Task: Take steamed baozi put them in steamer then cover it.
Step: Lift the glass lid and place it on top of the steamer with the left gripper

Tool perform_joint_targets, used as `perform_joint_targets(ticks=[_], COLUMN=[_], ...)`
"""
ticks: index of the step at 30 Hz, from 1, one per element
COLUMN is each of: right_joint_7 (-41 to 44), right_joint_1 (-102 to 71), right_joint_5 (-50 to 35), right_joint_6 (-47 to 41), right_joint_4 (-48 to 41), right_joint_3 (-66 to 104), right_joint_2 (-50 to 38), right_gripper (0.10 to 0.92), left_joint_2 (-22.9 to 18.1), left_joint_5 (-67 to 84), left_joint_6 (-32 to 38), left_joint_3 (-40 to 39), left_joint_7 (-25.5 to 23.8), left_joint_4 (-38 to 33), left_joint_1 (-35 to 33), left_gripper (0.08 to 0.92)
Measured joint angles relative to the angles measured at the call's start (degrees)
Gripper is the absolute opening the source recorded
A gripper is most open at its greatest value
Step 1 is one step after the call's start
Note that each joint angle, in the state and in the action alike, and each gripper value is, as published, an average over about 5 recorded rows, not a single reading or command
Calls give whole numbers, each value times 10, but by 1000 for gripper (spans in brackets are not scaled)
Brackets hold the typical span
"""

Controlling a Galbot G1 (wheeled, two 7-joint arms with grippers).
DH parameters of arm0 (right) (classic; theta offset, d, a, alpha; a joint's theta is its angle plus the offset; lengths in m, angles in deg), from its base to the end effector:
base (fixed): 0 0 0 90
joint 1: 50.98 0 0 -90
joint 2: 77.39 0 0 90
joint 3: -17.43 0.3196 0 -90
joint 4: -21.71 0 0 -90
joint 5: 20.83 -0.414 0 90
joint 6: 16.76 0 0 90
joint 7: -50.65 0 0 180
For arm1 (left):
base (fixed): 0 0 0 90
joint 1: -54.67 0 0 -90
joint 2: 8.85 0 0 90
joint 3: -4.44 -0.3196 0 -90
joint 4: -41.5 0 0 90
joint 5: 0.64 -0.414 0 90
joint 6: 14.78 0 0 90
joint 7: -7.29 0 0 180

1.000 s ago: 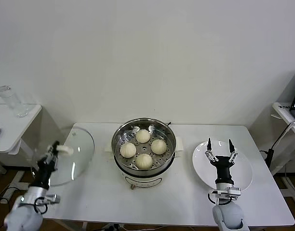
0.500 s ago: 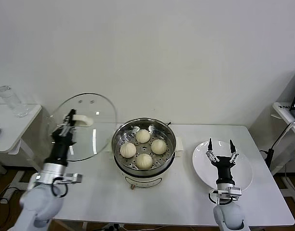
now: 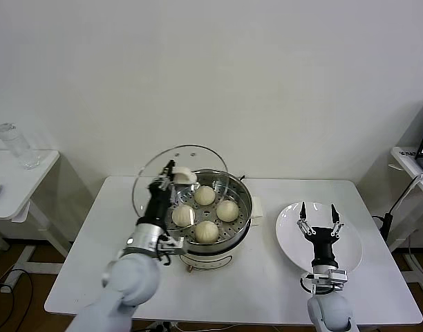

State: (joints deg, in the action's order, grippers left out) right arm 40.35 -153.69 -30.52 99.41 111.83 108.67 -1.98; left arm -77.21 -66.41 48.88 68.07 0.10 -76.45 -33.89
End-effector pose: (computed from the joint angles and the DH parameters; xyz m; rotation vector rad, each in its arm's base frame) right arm 0.3364 -0.0890 -0.3898 0.2466 2.8812 -0.0956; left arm 0.3320 -0.1047 -0.1683 0.0429 2.2762 1.8649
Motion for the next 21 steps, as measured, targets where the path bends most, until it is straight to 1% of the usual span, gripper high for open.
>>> perform_joint_targets(ticks=[5,9,21], right_joint_7=[1,2,5], right_joint_1=[0,-1,-2], right_joint_5=[0,0,3], right_joint_6=[2,5,8], right_joint_4=[-6,-10,-14], right_joint_3=[5,8,9], right_joint_2=[0,0,3], right_gripper=[823,823,823], left_joint_2=[-22,-35,-67], left_joint_5=[-39,-67,-138], left_joint_6=[-32,-46,-65], left_joint_3=[-44,-67,-90], left_joint_7=[-48,-73,-108], left_joint_4=[20,35,68], left_joint_1=[26,36,45], left_gripper=[197,197,197])
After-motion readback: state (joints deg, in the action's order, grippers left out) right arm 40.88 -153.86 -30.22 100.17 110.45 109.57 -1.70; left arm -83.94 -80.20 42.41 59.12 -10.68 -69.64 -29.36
